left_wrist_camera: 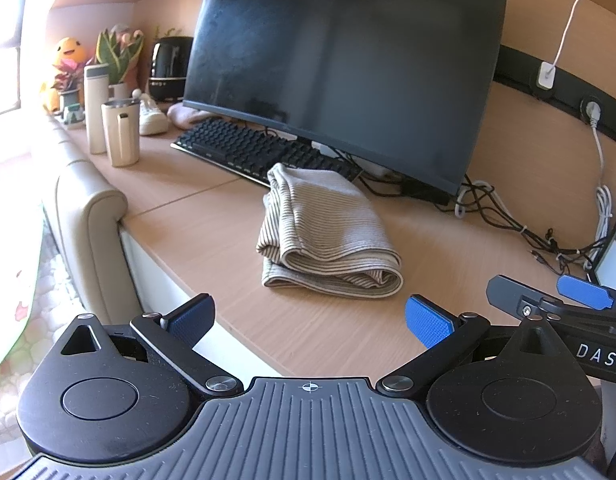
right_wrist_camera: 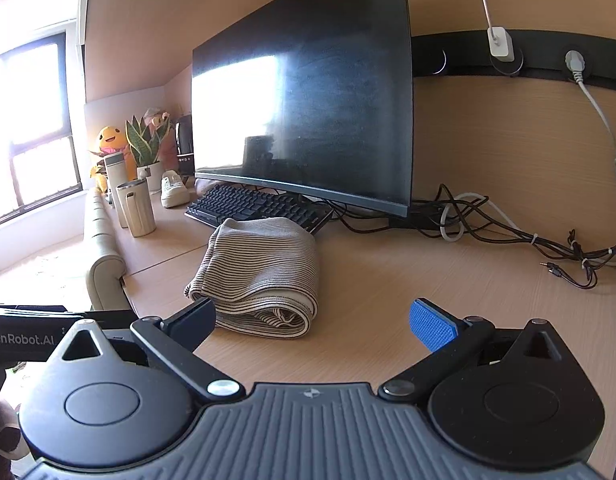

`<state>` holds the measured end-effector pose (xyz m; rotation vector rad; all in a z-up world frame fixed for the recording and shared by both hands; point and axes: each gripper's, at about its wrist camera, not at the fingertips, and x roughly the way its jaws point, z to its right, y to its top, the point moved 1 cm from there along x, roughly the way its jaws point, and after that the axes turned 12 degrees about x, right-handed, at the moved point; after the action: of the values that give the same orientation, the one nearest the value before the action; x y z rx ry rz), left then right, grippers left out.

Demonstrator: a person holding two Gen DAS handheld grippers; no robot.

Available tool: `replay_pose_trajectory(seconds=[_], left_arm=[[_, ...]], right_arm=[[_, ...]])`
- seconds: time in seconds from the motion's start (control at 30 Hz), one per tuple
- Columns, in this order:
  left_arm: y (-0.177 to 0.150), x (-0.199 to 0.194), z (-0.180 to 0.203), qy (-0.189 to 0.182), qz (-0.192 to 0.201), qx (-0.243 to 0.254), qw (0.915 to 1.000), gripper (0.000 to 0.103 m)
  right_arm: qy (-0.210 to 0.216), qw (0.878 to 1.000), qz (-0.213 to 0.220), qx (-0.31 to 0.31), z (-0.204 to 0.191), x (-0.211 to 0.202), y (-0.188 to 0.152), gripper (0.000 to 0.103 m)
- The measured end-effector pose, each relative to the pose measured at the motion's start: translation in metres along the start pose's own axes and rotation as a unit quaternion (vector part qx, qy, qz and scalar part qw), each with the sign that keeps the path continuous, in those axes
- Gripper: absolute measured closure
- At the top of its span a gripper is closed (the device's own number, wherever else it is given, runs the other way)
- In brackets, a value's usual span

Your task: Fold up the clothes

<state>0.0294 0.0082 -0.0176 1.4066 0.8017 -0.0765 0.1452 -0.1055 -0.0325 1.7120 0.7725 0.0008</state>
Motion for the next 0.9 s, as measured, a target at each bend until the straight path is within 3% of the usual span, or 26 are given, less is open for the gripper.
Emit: replay_pose_trajectory(seconds=[0.9], left_arm=[[-0.0002, -0.0033, 0.0013, -0.001, 0.006, 0.006, 1.0, 0.0]], right_arm=[[0.0, 1.0, 0.0, 0.001, 0.0018, -0.002, -0.0006, 0.0]])
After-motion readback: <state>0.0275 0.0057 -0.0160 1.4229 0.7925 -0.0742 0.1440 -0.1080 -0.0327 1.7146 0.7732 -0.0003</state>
